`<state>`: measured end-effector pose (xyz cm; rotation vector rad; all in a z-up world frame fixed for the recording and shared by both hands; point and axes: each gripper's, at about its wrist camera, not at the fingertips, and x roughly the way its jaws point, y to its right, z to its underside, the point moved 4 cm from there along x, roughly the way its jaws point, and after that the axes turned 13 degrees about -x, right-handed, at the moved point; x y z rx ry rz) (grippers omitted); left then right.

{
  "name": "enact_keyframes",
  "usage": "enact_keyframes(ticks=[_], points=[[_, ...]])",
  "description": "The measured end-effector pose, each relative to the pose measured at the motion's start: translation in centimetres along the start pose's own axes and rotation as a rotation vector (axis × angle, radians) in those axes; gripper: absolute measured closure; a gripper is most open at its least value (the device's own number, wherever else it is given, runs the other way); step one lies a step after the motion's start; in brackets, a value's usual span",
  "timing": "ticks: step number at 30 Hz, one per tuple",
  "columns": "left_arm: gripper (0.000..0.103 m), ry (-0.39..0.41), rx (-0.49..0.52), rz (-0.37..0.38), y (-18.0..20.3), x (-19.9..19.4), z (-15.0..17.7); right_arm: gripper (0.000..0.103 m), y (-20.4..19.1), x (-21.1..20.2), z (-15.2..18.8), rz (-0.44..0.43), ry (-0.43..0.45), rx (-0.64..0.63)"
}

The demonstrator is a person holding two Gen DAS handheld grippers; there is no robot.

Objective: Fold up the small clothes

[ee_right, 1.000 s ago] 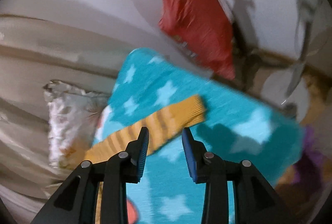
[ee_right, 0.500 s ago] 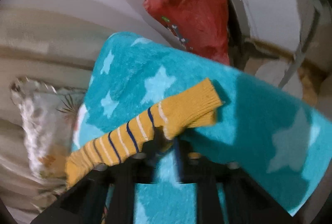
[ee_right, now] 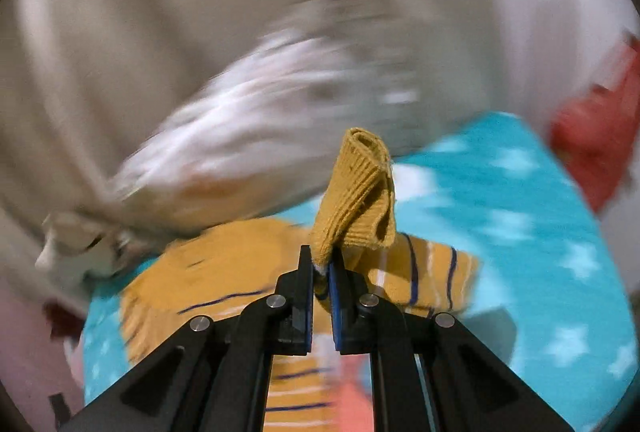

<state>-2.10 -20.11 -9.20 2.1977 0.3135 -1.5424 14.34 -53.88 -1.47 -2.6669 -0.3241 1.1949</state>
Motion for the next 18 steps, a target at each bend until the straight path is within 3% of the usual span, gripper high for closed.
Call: enact_keyframes(ticks=[4,10,15,18], points=[[0.032,0.010,-0.062,-0.015,-5.3,-0.3,-1.5,0.095,-11.4,4.2,0.3,-0.133,-0.063,-0.130],[0.032,0.004,-0.160,-0.040,-13.2,-0.3,-2.8,0.095,-25.4,10.3,4.4,-0.252,-0.193,-0.294],[0.032,-0.011,-0.223,-0.053,-18.1,0.2,-3.3,0.095,-32.4,14.6,8.3,-0.298,-0.295,-0.379],[0.032,-0.011,-0.238,-0.055,-19.7,0.2,-3.7,0.093,-35.7,17.6,10.9,-0.279,-0.361,-0.452]])
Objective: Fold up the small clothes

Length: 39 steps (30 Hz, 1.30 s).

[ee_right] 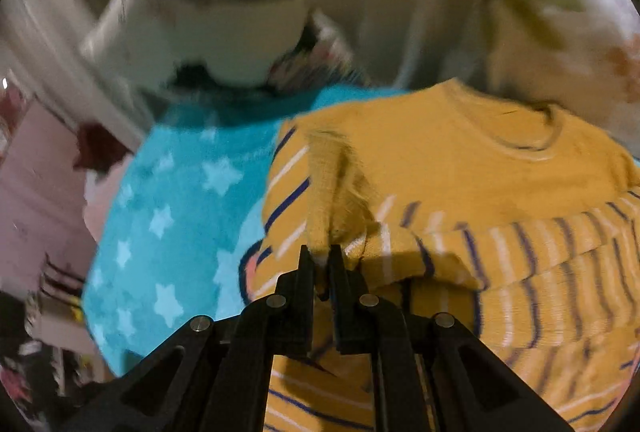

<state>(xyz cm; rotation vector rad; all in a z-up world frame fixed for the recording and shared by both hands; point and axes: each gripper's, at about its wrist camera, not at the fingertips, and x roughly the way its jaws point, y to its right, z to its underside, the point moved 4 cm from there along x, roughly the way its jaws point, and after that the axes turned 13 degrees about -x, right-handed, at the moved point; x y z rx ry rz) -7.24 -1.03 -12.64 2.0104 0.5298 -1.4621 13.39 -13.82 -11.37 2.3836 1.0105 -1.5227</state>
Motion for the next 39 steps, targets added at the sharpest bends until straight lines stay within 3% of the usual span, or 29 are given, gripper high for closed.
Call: enact_keyframes(ticks=[4,7,8,13,21,25,28,31,33,39], points=[[0.032,0.000,-0.019,0.001,-1.6,0.1,-0.9,0.087,-2.5,3.0,0.4,0.085,-0.063,-0.096],[0.032,-0.009,-0.028,0.007,-2.0,0.3,-1.5,0.062,-3.8,2.9,0.8,0.070,-0.056,-0.140],[0.032,-0.010,-0.022,0.010,-1.8,0.3,-1.7,0.059,-4.1,2.8,0.9,0.060,-0.054,-0.142],[0.032,-0.017,0.039,0.041,-0.2,0.6,-2.6,0.058,-4.2,1.4,1.6,-0.018,-0.044,-0.093],[0.032,-0.029,0.187,0.094,5.0,1.3,-3.6,0.058,4.1,-4.7,5.2,0.107,0.004,0.134],[0.032,-0.026,0.219,0.119,8.0,1.1,-3.6,0.058,7.1,-6.0,5.3,0.081,0.044,0.266],[0.032,-0.012,0.234,0.132,9.1,0.6,-3.2,0.061,6.3,-4.1,3.9,0.057,0.010,0.234],[0.032,-0.012,0.239,0.116,9.0,0.4,-2.5,0.081,4.7,-0.6,2.8,0.089,-0.094,0.121],[0.032,-0.017,0.222,0.100,8.4,0.5,-2.4,0.082,3.9,1.5,2.1,0.099,-0.143,0.061],[0.032,-0.009,0.113,0.050,5.2,-0.2,-3.2,0.082,2.8,4.5,-3.2,0.091,-0.111,-0.014]])
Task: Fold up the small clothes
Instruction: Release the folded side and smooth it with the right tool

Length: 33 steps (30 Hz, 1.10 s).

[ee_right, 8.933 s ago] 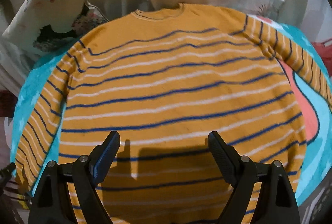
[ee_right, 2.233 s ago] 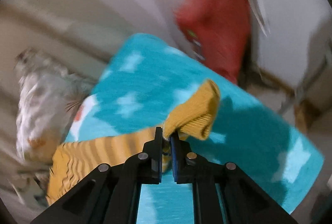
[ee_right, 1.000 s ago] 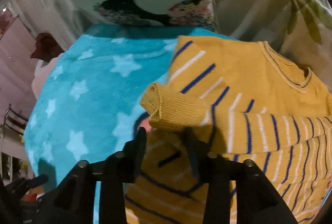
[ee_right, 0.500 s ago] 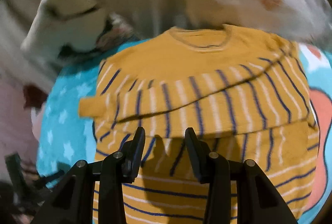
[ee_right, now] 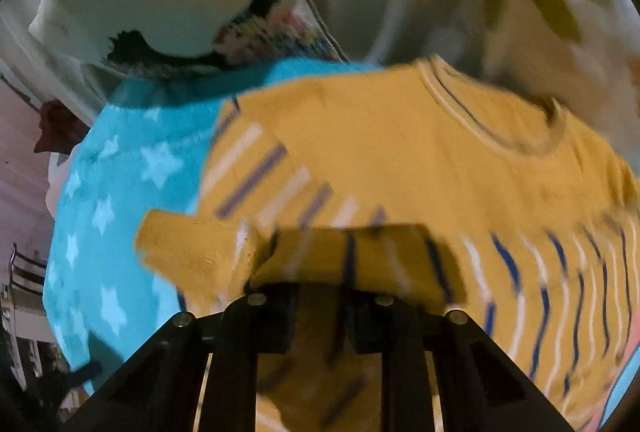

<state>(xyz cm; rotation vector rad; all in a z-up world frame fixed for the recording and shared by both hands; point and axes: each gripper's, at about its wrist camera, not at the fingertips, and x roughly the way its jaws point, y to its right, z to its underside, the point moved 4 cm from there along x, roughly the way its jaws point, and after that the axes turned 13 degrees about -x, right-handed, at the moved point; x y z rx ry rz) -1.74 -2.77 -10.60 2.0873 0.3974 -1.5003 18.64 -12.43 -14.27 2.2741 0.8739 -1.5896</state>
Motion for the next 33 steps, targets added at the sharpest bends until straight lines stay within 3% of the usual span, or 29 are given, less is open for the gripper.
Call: enact_keyframes(ticks=[6,10,16,19,25,29,33], points=[[0.032,0.009,-0.068,-0.027,-2.1,-0.7,0.2,0.081,-0.5,2.6,-3.5,0.028,-0.037,-0.051],[0.032,0.007,-0.076,-0.028,-2.2,-0.8,0.4,0.065,0.0,3.9,-4.2,0.070,-0.063,-0.060],[0.032,0.006,-0.031,-0.008,0.1,-0.7,0.4,0.061,2.3,0.9,-3.4,0.088,-0.014,-0.022],[0.032,0.008,0.009,0.001,1.7,-0.6,0.5,0.057,5.1,-2.3,-1.1,0.101,0.027,0.020],[0.032,-0.016,0.073,0.015,5.0,0.4,1.1,0.046,15.2,-8.8,7.0,0.248,0.040,0.179],[0.032,-0.022,0.100,0.018,7.1,0.8,1.4,0.046,20.9,-11.5,12.3,0.238,0.045,0.346],[0.032,-0.027,0.121,0.023,9.3,1.2,1.5,0.042,24.0,-13.3,15.6,0.260,0.082,0.466]])
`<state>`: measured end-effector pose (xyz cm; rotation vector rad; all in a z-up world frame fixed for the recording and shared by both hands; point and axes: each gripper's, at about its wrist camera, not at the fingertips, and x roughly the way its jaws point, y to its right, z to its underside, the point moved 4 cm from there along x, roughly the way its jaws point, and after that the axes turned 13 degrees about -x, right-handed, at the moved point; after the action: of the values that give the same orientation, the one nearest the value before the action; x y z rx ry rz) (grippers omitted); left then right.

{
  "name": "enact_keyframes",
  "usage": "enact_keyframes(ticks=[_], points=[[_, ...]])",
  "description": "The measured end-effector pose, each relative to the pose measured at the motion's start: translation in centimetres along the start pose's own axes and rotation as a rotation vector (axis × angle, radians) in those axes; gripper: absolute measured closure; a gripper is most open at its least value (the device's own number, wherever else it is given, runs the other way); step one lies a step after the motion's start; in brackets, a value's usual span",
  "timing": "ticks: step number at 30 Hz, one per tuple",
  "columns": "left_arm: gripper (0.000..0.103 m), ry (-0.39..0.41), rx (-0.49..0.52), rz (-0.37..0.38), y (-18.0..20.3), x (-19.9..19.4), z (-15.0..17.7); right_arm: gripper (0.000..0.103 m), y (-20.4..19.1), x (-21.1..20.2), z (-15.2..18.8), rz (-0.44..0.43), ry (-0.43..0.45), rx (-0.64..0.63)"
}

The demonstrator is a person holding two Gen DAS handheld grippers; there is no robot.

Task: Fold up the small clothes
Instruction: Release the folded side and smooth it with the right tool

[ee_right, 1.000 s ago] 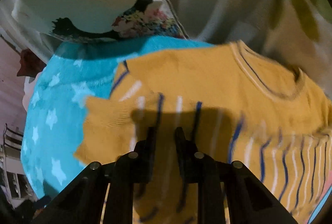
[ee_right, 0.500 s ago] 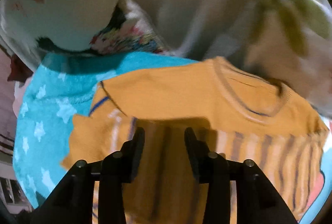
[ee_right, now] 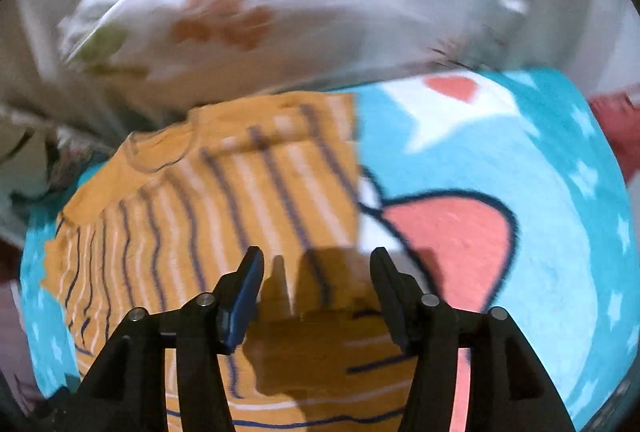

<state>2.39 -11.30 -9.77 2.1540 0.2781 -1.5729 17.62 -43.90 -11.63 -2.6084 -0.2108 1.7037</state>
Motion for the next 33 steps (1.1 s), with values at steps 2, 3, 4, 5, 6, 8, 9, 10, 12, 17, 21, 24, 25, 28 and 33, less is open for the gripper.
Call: enact_keyframes(ticks=[2,3,4,5,6,8,9,10,12,17,21,24,25,28,33], points=[[0.032,-0.005,0.012,0.002,0.9,0.3,-0.2,0.042,1.2,-0.1,0.6,-0.010,0.007,0.038],[0.032,-0.008,0.018,0.003,1.5,0.4,-0.1,0.042,1.4,-0.2,0.8,-0.011,0.013,0.043],[0.032,-0.010,0.023,0.004,2.0,0.5,-0.1,0.042,1.3,-0.3,1.0,-0.021,0.023,0.042],[0.032,-0.011,0.026,0.005,2.2,0.5,0.0,0.042,0.7,-0.4,1.0,-0.032,0.030,0.039],[0.032,-0.014,0.028,0.007,2.6,0.6,0.1,0.042,0.4,-0.7,1.1,-0.046,0.037,0.043],[0.032,-0.019,0.026,0.011,3.0,0.7,0.3,0.042,-1.2,-0.9,1.7,-0.098,0.051,0.078],[0.032,-0.019,0.021,0.015,3.1,0.6,0.5,0.042,-2.0,-0.7,2.0,-0.130,0.052,0.099],[0.032,-0.019,0.016,0.017,3.2,0.6,0.6,0.042,-2.9,-0.4,2.6,-0.190,0.054,0.132],[0.032,-0.017,0.008,0.018,3.4,0.7,0.6,0.042,-3.6,0.0,3.4,-0.265,0.041,0.176],[0.032,-0.008,-0.015,0.007,2.6,0.2,1.2,0.042,-4.2,3.1,3.4,-0.304,-0.009,0.243],[0.032,-0.011,-0.036,-0.002,1.7,-0.1,1.6,0.096,-3.5,4.9,2.4,-0.340,-0.010,0.324],[0.032,-0.002,-0.052,-0.005,1.1,-0.4,1.6,0.096,-2.8,4.2,2.3,-0.367,0.013,0.339],[0.032,-0.001,-0.058,-0.005,1.0,-0.5,1.6,0.097,-2.6,3.5,2.2,-0.353,0.029,0.316],[0.032,0.002,-0.076,0.000,0.6,-0.5,1.3,0.097,-1.3,2.2,2.1,-0.302,0.052,0.294],[0.032,0.001,-0.080,0.004,0.4,-0.3,1.2,0.093,0.4,2.7,2.4,-0.253,0.023,0.281]])
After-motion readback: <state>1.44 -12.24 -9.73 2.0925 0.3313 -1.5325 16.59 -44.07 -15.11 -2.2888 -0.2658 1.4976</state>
